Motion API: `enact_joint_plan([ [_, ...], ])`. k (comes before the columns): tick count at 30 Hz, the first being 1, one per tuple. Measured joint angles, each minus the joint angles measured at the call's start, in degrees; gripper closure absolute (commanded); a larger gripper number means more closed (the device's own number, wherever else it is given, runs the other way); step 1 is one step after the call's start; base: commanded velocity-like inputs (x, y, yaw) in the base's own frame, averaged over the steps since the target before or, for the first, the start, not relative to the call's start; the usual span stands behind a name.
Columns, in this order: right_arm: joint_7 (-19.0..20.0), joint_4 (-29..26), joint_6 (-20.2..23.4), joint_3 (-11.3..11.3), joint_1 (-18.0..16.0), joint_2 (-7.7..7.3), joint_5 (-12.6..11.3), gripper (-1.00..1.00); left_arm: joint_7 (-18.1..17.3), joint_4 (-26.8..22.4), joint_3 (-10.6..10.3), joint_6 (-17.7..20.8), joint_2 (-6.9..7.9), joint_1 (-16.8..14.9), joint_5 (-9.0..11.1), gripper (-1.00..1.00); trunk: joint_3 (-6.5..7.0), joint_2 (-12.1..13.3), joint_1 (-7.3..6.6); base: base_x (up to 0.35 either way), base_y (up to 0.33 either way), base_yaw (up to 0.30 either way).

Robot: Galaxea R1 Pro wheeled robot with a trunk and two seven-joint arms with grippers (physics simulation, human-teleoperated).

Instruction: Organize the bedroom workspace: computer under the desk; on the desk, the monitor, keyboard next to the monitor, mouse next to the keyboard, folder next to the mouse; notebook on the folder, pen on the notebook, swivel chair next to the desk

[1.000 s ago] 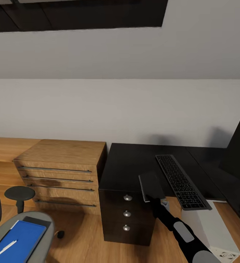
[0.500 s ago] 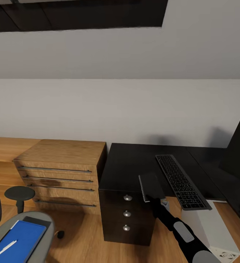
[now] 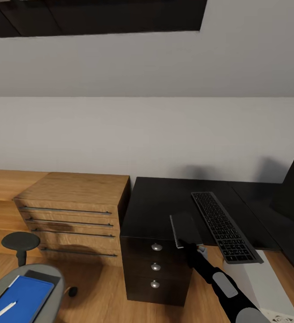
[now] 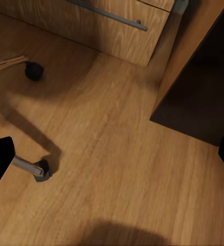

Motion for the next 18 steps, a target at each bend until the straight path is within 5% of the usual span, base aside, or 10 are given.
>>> enact_joint_plan([
  [18, 0.0, 0.0, 0.0, 0.0, 0.0, -0.01, 0.0, 1.0, 0.0, 0.0, 0.0, 0.0, 0.0, 0.0, 0.0, -1.0, 0.0, 0.0, 0.01, 0.014, 0.0, 0.0],
])
